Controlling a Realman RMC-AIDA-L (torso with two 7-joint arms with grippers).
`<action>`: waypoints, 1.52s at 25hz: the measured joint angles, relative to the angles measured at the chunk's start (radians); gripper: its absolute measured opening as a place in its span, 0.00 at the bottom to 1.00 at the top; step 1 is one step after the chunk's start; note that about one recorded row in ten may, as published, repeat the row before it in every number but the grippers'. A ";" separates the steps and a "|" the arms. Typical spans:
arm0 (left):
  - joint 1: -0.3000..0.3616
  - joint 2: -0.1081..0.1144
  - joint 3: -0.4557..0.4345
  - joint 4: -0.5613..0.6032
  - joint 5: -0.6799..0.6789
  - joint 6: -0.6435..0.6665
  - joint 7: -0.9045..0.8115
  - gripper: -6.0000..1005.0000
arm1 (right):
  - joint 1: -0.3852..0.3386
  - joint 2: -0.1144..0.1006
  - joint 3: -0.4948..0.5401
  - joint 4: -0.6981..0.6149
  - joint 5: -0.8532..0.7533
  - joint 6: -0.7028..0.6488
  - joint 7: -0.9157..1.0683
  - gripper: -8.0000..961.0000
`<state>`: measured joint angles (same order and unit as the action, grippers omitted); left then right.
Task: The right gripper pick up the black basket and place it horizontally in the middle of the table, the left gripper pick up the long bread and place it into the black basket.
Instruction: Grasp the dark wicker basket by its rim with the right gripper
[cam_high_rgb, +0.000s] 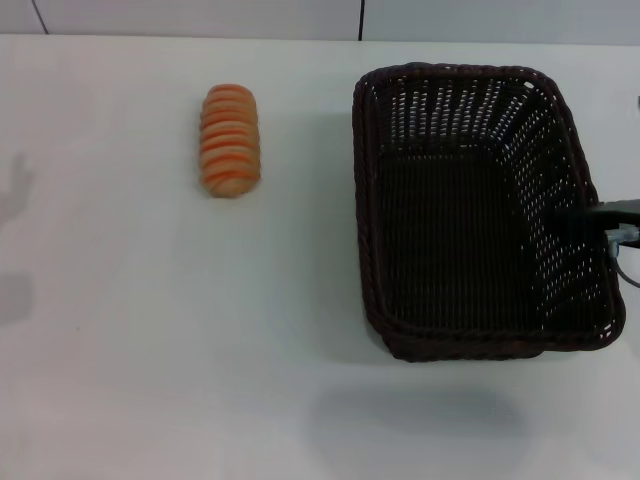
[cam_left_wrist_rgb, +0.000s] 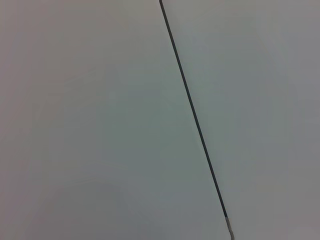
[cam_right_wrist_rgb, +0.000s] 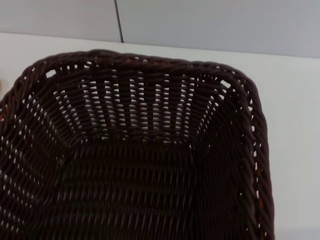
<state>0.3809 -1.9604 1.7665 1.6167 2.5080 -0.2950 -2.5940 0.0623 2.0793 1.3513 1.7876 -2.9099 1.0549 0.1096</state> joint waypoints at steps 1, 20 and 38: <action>0.000 0.000 0.000 0.000 0.000 0.000 0.000 0.82 | 0.002 0.000 -0.003 -0.006 0.000 0.000 -0.002 0.59; 0.015 0.000 -0.007 0.009 0.000 0.012 0.000 0.82 | -0.037 -0.004 -0.024 0.027 -0.006 -0.030 -0.125 0.24; 0.033 -0.067 -0.012 0.050 0.044 0.026 0.010 0.82 | 0.027 -0.007 0.433 0.129 0.436 0.269 -0.728 0.22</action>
<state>0.4138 -2.0273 1.7548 1.6665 2.5524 -0.2691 -2.5837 0.0893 2.0724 1.7843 1.9168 -2.4735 1.3241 -0.6180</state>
